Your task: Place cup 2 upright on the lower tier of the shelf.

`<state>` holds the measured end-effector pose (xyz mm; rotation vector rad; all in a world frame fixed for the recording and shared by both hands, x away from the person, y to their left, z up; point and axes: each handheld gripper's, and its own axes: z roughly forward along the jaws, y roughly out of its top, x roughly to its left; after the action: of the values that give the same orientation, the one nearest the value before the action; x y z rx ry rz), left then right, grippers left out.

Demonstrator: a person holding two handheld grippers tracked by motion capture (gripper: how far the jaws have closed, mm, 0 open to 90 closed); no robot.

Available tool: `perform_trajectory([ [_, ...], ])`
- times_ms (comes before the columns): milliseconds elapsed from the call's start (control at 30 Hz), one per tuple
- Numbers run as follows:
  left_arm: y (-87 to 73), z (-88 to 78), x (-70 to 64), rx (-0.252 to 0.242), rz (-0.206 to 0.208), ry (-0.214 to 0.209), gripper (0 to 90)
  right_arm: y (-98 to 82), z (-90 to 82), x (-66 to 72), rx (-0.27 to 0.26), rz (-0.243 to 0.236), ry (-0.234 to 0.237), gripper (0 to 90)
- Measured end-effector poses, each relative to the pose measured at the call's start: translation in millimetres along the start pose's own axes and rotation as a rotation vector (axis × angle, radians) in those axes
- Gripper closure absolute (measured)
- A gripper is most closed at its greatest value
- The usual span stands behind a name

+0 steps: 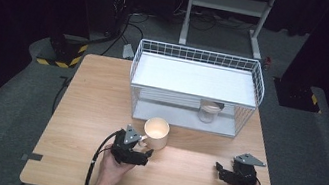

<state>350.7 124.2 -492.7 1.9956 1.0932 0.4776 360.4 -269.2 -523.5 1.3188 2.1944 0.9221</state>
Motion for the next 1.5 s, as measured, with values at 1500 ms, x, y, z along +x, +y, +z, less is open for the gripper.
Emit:
perform_trajectory([
  [1500, 26.9, 32.0, 1.9, -0.042, -0.040, 0.003, 0.4, -0.7, -0.7, -0.4, 0.001, 0.006, -0.006, 24.6],
])
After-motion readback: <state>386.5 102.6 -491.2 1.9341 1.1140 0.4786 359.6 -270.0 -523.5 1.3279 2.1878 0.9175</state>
